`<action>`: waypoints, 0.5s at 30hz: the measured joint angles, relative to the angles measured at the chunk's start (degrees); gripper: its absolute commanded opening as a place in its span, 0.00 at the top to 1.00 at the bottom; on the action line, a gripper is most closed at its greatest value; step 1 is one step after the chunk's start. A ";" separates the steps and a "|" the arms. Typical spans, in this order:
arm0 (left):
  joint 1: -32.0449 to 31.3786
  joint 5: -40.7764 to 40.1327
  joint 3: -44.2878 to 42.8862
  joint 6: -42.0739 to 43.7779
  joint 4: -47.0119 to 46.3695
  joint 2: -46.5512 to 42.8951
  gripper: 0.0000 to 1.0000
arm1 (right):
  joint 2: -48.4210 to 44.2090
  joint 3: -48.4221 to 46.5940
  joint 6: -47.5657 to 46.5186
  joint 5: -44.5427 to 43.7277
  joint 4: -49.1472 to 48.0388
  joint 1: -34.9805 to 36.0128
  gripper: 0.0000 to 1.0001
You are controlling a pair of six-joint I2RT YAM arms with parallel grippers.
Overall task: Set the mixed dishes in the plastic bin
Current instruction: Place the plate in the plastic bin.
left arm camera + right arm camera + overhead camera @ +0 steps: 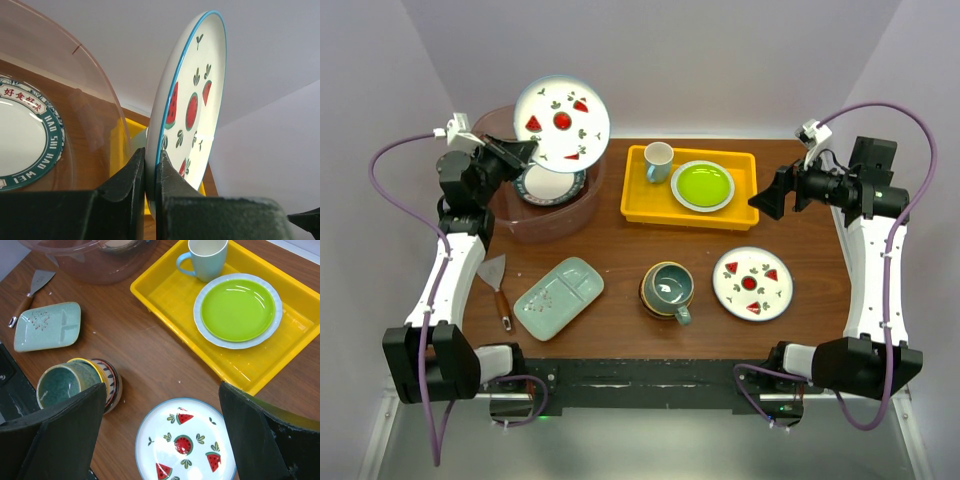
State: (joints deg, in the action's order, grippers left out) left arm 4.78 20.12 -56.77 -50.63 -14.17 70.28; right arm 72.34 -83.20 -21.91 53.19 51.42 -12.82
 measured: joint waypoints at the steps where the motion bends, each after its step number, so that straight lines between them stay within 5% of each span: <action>1: 0.07 -0.13 0.00 0.00 -0.02 0.07 1.00 | 0.02 0.00 -0.02 0.00 0.00 0.00 0.02; 15: 0.52 -1.95 0.00 -1.29 0.00 0.57 1.00 | 0.04 0.00 0.00 -0.13 -0.02 0.00 0.02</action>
State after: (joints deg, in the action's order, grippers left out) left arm 5.30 18.17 -56.77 -51.92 -14.17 70.85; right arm 72.38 -83.20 -21.91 53.06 51.40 -12.82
